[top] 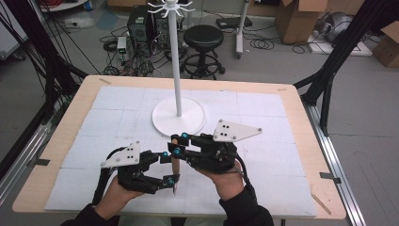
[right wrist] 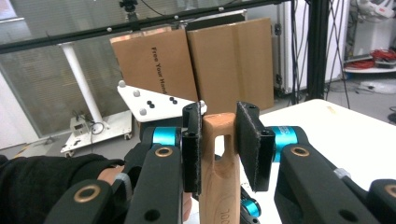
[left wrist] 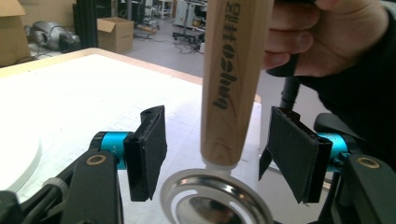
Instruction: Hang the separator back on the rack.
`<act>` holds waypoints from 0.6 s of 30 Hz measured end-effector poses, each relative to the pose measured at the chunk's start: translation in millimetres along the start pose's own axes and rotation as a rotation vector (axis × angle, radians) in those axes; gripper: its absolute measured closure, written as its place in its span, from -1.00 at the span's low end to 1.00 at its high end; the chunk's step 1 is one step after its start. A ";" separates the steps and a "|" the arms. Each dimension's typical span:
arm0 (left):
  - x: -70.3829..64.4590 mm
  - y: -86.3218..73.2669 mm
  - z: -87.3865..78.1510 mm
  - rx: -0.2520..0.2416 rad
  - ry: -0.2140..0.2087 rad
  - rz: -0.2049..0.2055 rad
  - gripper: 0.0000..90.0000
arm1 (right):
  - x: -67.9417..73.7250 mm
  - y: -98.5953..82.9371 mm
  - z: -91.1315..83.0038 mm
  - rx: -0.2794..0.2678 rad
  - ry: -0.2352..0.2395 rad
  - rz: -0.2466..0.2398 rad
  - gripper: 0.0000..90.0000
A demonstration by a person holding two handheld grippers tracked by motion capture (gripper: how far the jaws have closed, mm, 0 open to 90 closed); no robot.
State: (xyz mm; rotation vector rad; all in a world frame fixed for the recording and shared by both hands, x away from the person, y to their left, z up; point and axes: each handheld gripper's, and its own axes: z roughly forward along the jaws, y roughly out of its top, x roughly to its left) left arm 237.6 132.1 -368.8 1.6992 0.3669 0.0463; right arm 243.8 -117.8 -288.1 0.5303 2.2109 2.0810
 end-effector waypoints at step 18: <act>-2.3 -0.9 0.9 0.061 0.016 0.007 0.53 | 1.6 -8.1 2.9 0.019 -0.037 0.035 0.60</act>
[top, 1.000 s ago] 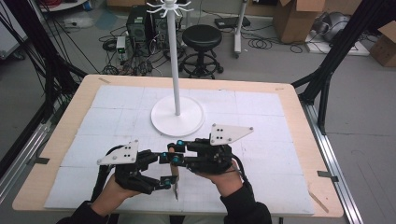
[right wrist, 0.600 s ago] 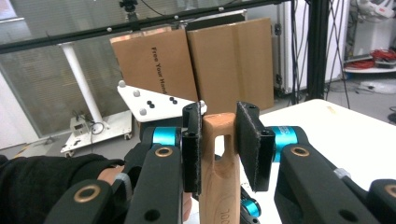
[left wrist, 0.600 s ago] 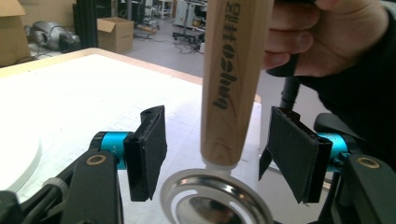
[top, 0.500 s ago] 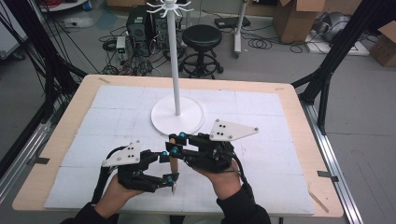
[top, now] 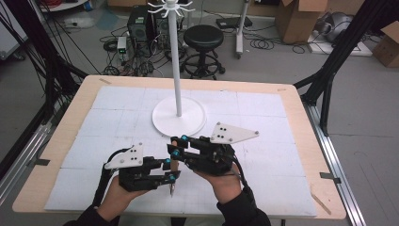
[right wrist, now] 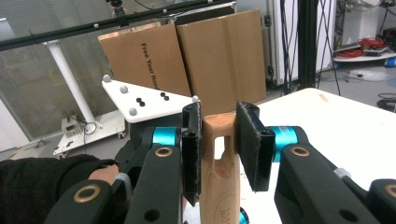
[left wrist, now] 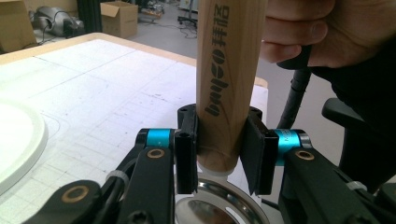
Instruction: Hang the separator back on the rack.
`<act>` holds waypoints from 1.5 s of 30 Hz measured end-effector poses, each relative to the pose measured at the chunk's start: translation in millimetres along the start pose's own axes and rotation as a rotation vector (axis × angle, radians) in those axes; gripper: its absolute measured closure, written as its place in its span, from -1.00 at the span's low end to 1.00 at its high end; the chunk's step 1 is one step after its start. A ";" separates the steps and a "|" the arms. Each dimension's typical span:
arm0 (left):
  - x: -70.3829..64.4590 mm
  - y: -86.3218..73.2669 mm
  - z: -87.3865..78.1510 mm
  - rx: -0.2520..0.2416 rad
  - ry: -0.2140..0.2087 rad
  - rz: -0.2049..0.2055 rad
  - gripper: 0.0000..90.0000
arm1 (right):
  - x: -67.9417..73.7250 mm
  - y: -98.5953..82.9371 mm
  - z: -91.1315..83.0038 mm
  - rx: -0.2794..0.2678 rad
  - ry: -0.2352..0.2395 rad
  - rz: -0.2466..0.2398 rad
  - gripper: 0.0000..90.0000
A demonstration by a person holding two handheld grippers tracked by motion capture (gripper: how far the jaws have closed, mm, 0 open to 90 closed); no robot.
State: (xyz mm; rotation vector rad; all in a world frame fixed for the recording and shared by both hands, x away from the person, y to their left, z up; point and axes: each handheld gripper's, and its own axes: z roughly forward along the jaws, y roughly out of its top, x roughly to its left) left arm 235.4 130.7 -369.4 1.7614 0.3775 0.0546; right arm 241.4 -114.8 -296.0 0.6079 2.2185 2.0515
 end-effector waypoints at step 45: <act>-0.5 6.0 -6.1 -0.084 -0.088 0.008 0.00 | -14.2 -20.0 -5.9 0.019 0.191 -0.016 0.57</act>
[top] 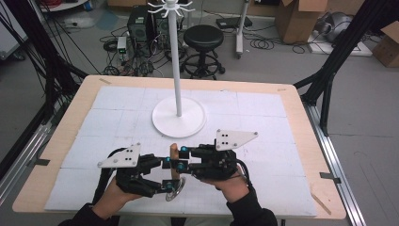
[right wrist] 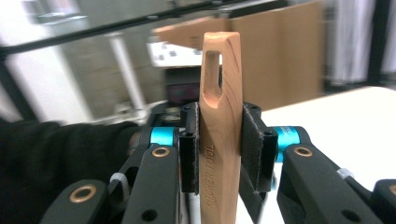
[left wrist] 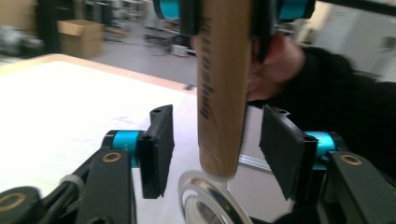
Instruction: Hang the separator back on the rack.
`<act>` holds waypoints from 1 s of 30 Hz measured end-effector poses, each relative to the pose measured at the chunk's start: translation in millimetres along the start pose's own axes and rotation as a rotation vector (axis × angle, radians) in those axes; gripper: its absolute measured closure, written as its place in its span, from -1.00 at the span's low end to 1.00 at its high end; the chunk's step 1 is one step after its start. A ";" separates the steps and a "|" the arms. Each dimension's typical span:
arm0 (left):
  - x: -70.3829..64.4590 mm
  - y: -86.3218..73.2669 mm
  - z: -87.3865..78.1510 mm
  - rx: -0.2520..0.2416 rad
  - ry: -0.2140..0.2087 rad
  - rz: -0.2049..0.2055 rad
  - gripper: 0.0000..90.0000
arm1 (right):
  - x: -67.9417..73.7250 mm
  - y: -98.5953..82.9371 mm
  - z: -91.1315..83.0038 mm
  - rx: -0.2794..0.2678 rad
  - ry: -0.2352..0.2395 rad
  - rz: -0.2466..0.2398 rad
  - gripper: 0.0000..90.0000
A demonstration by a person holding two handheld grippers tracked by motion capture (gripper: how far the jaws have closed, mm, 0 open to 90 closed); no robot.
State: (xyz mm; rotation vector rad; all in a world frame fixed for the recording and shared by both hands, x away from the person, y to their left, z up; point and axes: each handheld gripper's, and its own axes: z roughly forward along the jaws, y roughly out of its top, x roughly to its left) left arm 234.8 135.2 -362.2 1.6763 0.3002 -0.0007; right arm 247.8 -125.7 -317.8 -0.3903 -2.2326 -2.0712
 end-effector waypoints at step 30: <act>-4.8 3.1 1.9 0.034 0.210 -0.012 0.61 | 18.7 -0.9 15.7 -0.039 -0.334 0.040 0.56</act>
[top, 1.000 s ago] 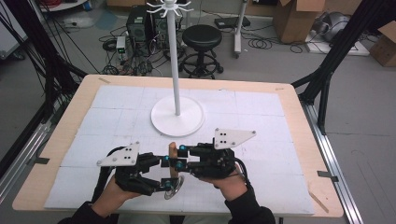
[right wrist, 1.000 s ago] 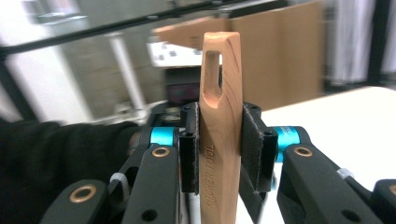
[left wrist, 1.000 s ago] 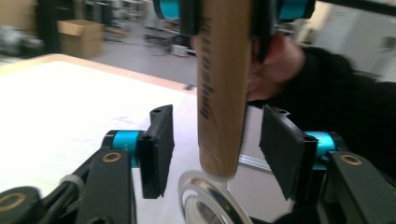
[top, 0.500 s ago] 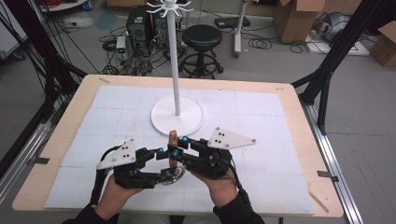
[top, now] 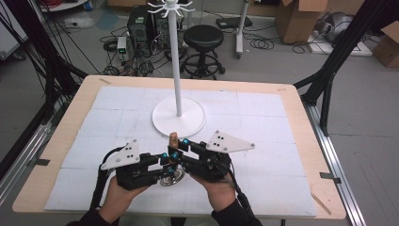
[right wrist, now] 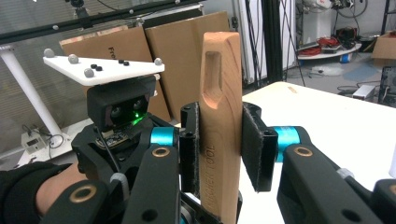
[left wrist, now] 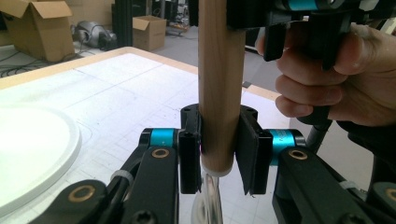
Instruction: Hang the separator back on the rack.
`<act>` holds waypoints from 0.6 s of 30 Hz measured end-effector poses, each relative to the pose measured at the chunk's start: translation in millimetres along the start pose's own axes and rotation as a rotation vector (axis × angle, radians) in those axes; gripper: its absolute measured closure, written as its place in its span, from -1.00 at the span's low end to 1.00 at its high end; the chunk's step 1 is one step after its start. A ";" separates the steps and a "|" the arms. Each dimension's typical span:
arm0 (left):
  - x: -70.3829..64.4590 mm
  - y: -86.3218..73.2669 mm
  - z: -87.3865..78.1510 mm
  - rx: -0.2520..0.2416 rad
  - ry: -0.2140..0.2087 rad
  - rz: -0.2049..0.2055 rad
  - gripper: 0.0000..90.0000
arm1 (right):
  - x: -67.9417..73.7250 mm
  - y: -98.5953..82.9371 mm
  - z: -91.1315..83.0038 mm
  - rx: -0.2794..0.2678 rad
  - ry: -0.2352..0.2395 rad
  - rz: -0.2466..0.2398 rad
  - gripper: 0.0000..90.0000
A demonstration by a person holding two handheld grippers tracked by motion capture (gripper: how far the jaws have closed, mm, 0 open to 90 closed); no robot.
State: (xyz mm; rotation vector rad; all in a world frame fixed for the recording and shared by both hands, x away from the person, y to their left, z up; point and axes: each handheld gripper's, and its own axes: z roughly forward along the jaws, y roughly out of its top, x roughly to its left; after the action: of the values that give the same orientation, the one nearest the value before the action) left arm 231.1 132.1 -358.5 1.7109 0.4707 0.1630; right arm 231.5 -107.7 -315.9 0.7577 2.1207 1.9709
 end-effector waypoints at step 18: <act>7.2 5.7 -5.4 -0.035 -0.311 -0.030 0.61 | -35.1 5.6 -9.6 0.016 0.471 -0.022 0.20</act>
State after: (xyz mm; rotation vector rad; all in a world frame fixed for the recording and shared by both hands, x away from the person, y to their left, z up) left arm 236.9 139.2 -353.0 1.6579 0.2605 -0.1157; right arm 259.0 -132.1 -317.2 0.2827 2.3725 2.3002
